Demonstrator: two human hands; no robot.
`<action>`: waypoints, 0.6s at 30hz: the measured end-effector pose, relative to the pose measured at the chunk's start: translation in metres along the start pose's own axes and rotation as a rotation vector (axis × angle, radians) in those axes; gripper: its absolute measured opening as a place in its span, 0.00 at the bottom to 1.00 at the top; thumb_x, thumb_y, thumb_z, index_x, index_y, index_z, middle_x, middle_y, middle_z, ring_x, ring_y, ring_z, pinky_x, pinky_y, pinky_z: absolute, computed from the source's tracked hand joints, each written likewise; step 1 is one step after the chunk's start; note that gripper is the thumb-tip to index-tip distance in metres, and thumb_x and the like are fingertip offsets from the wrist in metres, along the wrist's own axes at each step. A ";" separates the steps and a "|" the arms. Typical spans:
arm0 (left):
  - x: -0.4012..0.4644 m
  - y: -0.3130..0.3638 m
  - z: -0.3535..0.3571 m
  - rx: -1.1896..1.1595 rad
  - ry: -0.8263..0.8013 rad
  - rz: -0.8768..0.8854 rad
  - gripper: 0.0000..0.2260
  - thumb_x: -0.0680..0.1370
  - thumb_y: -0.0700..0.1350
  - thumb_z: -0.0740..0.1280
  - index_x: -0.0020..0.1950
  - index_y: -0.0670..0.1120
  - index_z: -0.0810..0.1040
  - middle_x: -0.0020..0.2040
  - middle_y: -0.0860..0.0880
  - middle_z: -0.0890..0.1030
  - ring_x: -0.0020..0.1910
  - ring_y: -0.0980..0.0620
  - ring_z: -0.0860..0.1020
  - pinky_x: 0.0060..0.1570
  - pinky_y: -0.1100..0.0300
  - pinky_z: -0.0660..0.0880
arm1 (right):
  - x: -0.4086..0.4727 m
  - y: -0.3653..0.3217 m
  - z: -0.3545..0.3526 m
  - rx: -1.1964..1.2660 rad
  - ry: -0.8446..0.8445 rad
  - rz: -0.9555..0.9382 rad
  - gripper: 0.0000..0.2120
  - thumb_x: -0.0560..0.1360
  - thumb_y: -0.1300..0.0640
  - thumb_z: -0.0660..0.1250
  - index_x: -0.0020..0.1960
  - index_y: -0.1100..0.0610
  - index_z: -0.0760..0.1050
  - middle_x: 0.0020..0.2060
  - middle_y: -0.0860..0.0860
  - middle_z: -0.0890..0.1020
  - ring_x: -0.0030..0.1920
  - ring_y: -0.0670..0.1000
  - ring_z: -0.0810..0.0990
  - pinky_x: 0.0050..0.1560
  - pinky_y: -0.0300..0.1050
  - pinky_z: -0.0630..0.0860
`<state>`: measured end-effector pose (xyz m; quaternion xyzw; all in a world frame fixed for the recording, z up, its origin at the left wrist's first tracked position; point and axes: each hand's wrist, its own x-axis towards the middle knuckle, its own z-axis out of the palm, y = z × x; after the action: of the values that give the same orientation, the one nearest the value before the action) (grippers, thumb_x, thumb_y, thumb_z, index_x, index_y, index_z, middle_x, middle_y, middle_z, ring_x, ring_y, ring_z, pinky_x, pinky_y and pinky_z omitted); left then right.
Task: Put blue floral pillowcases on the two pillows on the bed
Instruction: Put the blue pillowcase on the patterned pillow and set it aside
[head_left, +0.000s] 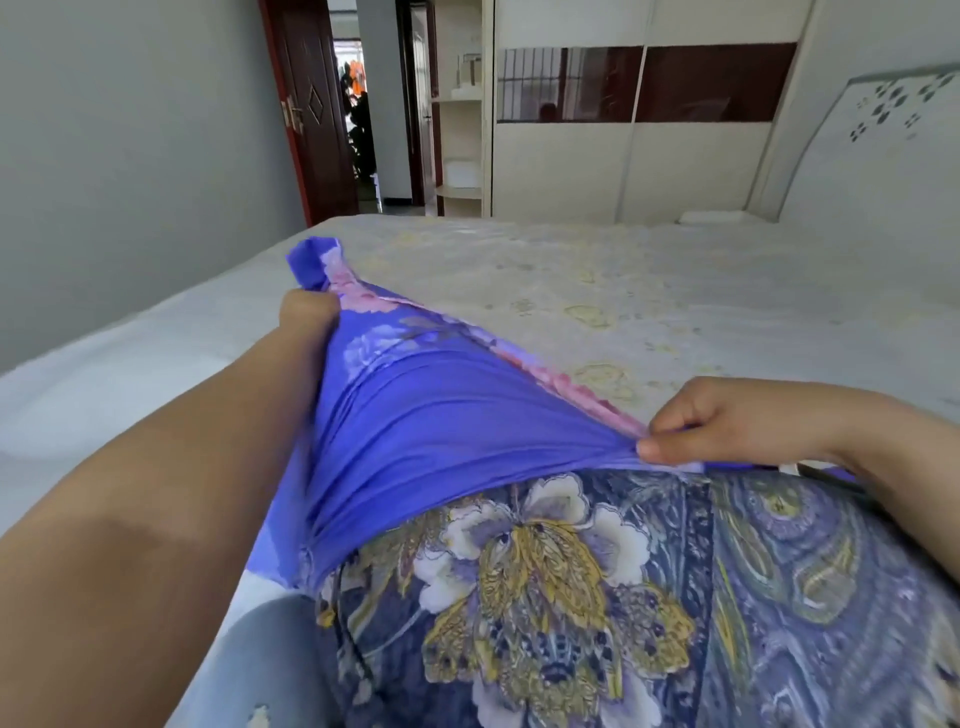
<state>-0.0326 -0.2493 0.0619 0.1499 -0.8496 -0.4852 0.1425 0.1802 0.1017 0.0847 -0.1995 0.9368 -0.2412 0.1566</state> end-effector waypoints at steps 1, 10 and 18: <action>0.000 -0.001 0.002 -0.050 -0.004 -0.009 0.17 0.80 0.44 0.61 0.63 0.33 0.73 0.60 0.37 0.76 0.62 0.41 0.74 0.59 0.52 0.68 | 0.000 0.011 -0.004 -0.032 0.037 0.054 0.33 0.62 0.22 0.59 0.28 0.54 0.67 0.27 0.48 0.65 0.31 0.46 0.64 0.37 0.42 0.61; -0.012 -0.025 0.038 -0.229 -0.356 -0.073 0.22 0.81 0.56 0.58 0.63 0.40 0.74 0.59 0.45 0.80 0.54 0.48 0.80 0.60 0.53 0.73 | 0.030 0.039 0.042 0.041 -0.078 0.157 0.34 0.70 0.34 0.64 0.72 0.46 0.60 0.72 0.43 0.65 0.64 0.43 0.71 0.67 0.41 0.66; -0.059 -0.041 0.014 -0.400 -0.447 -0.025 0.21 0.82 0.38 0.54 0.43 0.47 0.86 0.28 0.57 0.81 0.32 0.59 0.79 0.43 0.63 0.75 | 0.063 0.019 0.001 -0.011 -0.004 0.058 0.08 0.71 0.51 0.73 0.47 0.54 0.80 0.43 0.46 0.82 0.41 0.40 0.76 0.49 0.37 0.73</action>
<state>0.0204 -0.2348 0.0139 0.0190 -0.7453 -0.6659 -0.0272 0.1201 0.0880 0.0613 -0.1735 0.9432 -0.2309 0.1644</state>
